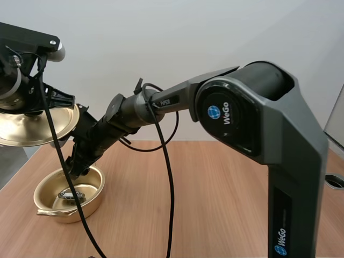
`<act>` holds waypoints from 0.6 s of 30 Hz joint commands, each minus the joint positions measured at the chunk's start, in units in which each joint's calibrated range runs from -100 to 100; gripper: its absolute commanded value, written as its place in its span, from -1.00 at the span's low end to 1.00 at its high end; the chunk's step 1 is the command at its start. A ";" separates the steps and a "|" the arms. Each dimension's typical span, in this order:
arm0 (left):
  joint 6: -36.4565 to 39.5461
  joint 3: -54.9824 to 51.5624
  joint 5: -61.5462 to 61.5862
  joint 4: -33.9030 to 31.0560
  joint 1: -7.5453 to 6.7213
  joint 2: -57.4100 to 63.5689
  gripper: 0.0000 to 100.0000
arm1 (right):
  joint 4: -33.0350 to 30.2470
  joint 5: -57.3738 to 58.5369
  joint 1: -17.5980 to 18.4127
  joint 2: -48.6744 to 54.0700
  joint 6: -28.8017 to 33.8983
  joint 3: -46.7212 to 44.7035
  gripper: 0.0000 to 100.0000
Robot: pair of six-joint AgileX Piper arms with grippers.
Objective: Open the pot, put the car inside, and close it
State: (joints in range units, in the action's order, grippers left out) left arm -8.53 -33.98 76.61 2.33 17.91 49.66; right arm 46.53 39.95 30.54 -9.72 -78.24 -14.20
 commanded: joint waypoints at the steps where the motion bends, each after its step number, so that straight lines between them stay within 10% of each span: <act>1: 0.06 -0.01 -0.24 -0.03 0.03 -0.01 -1.00 | -0.07 -0.16 -0.40 0.83 0.57 0.05 1.00; 18: 1.76 -0.01 -3.30 -2.91 0.03 -0.76 -1.00 | -1.87 2.58 -13.13 1.07 11.40 0.05 1.00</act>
State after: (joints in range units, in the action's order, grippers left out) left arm -6.78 -33.98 73.44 -0.71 17.91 49.06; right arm 44.67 41.32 19.17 -8.65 -68.48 -14.20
